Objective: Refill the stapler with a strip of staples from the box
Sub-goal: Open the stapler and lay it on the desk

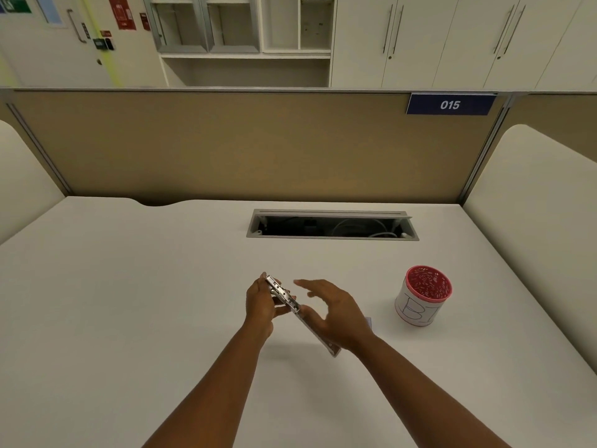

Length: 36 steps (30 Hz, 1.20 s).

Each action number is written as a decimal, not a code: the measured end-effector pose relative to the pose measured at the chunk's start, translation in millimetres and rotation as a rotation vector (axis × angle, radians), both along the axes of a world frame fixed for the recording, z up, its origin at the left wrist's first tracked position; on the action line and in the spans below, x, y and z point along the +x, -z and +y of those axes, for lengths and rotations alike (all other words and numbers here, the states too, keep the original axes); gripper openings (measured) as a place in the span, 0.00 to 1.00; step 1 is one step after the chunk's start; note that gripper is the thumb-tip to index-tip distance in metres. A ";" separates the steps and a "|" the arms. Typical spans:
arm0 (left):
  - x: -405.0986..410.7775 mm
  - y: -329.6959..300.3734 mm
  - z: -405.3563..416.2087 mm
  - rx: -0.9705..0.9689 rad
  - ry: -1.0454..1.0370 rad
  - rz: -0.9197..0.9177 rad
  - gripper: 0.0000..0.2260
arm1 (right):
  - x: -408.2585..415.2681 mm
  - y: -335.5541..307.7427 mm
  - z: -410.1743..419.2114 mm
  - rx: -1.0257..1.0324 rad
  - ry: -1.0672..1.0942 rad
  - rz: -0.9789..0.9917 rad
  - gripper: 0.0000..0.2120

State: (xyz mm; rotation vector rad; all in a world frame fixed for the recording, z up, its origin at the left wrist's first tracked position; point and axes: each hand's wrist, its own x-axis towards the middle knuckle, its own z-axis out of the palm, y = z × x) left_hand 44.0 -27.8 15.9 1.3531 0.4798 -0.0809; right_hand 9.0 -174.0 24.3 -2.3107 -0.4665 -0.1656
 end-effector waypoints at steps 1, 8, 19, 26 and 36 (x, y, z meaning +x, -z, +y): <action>-0.8 -0.6 -2.2 0.011 0.018 0.007 0.16 | 3.5 -2.4 4.4 -0.105 -0.053 -0.048 0.20; -3.6 -1.0 -11.8 0.079 0.042 0.025 0.15 | 11.1 0.3 14.9 -0.293 -0.121 -0.126 0.21; -5.0 -5.6 -18.4 0.128 0.054 0.025 0.19 | 12.9 -1.7 14.8 -0.249 -0.099 -0.122 0.22; -6.7 0.9 -19.6 0.114 0.041 0.042 0.18 | 10.9 -4.3 14.5 -0.214 -0.078 -0.093 0.16; -9.5 3.0 -18.9 0.059 0.025 0.066 0.16 | 5.9 -5.4 14.7 -0.141 -0.050 -0.085 0.10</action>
